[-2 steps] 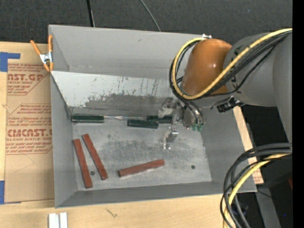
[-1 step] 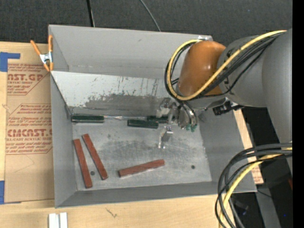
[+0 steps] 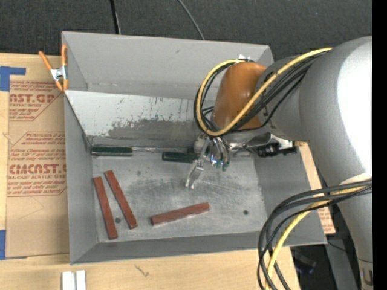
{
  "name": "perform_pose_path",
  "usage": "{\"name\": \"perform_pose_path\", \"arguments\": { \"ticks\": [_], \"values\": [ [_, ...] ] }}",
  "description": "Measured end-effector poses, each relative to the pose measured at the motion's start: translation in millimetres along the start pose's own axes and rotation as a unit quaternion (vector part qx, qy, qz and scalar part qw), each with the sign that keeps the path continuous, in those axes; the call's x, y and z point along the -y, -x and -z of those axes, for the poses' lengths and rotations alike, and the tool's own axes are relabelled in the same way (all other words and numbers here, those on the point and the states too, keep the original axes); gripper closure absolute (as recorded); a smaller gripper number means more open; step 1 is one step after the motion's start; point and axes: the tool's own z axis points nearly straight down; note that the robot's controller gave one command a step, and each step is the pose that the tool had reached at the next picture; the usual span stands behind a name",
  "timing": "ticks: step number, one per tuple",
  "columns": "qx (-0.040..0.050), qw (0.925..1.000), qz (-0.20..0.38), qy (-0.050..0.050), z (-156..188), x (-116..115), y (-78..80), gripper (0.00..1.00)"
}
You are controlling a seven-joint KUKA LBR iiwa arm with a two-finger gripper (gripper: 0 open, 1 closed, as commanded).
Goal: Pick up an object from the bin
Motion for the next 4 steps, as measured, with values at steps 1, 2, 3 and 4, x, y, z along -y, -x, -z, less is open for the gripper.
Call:
{"name": "perform_pose_path", "arguments": {
  "ticks": [1,2,3,4],
  "values": [
    [0.011,0.9999,0.001,0.002,6,0,6.0,1.0],
    [0.0109,0.9999,0.001,0.002,6,0,6.0,1.0],
    [-0.0111,0.9999,0.002,-0.001,26,-1,7.2,1.0],
    [-0.0088,1.0,0.001,0.001,120,-1,10.5,1.0]
  ]
}}
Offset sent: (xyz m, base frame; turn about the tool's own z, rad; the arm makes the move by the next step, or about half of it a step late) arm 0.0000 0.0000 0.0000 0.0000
